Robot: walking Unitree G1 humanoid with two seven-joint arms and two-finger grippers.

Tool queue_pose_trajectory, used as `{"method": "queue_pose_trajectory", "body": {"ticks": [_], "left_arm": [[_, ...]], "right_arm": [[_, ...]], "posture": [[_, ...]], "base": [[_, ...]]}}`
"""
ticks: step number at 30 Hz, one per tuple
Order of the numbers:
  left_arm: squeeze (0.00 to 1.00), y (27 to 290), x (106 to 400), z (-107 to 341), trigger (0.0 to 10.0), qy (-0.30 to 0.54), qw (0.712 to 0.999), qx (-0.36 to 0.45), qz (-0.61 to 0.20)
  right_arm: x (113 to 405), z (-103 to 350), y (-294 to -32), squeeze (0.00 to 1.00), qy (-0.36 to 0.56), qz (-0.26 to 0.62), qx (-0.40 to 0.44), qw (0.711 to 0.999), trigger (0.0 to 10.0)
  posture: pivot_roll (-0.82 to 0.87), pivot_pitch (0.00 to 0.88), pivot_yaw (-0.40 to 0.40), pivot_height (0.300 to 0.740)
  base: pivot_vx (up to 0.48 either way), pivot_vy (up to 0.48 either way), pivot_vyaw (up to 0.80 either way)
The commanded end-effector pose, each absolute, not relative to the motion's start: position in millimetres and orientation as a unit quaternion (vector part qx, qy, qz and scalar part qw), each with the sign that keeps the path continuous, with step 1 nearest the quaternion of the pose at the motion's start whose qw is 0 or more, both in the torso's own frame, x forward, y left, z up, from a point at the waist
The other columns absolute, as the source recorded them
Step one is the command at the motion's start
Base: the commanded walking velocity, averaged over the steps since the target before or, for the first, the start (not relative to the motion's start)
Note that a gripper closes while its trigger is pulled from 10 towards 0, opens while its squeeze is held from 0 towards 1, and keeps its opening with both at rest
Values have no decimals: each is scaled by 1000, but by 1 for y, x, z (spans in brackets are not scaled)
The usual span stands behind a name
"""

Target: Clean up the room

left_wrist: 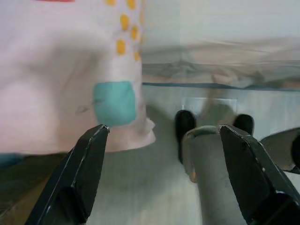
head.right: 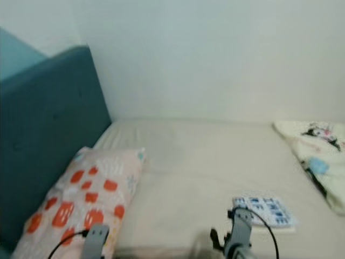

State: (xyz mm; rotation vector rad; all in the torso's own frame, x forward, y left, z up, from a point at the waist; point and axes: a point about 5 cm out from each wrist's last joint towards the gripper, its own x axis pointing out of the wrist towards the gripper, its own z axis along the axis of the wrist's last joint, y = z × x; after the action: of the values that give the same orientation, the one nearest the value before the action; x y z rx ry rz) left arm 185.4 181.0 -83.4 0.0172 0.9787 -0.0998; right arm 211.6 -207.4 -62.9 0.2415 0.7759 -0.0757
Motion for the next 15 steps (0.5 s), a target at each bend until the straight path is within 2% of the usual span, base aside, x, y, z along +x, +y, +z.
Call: {"method": "queue_pose_trajectory", "body": {"ticks": [1, 15], "left_arm": [[0, 184, 181, -85, 10000, 480, 875, 15, -54], [0, 175, 186, -84, 10000, 469, 880, 19, -74]], "right_arm": [[218, -60, -200, 0, 367, -19, 116, 923, 10000], [237, -47, -189, 0, 325, 34, 87, 941, 10000]], "posture": [[61, 0, 9, 728], [59, 0, 13, 728]], "base": [[0, 0, 769], [0, 0, 765]]}}
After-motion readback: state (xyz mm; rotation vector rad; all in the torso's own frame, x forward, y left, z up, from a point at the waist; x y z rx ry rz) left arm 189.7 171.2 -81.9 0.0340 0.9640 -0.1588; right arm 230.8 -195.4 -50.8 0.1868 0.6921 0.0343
